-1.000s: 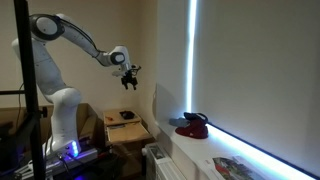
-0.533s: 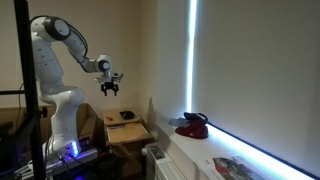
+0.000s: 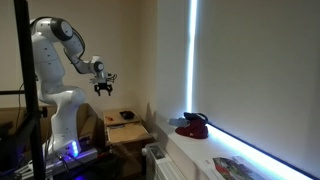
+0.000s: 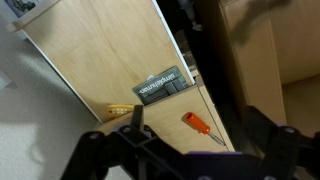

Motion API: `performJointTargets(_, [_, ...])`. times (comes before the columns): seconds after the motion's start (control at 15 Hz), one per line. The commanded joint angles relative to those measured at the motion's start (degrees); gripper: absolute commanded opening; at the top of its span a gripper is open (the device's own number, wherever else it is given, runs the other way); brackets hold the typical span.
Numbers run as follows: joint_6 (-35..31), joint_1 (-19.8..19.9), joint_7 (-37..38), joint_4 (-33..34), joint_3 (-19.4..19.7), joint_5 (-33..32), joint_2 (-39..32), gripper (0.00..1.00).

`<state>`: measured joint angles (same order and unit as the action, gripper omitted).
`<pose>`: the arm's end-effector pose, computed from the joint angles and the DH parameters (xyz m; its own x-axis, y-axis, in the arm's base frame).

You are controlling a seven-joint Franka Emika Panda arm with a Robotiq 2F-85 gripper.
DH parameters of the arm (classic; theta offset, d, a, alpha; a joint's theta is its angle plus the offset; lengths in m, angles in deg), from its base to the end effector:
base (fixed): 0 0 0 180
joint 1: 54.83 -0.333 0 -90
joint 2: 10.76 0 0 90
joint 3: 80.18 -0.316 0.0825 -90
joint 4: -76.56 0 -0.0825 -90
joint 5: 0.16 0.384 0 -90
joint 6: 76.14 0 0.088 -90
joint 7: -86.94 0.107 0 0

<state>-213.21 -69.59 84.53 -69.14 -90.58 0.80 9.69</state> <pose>0.3950 0.1860 0.4144 0.8735 0.4449 0.1976 0.4427 -0.8948 0.0578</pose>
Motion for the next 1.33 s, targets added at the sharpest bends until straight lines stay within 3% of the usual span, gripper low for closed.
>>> performJointTargets(0.0, [-4.2, -1.0, -0.4, 0.0, -2.2, -0.1, -9.1, 1.0])
performJointTargets(0.13, [-9.7, -1.8, -1.1, 1.0, -4.2, -1.6, -15.4, 1.0])
performJointTargets(0.33, [-19.0, -0.3, 7.0, 5.7, -6.9, -16.8, -26.9, 1.0])
performJointTargets(0.53, [-20.1, -2.9, 17.1, 14.4, -3.0, -31.4, -36.3, 1.0])
performJointTargets(0.6, [-19.4, -3.0, 16.2, 16.9, -3.4, -29.7, -38.2, 1.0])
performJointTargets(0.67, [-19.8, -2.0, 15.5, 10.6, -4.3, -28.3, -32.3, 1.0])
performJointTargets(0.93, [-18.2, -1.9, 14.4, 12.3, -4.6, -28.1, -34.9, 1.0])
performJointTargets(1.27, [-22.3, -7.0, 23.4, 21.7, 1.4, -39.3, -48.9, 1.0])
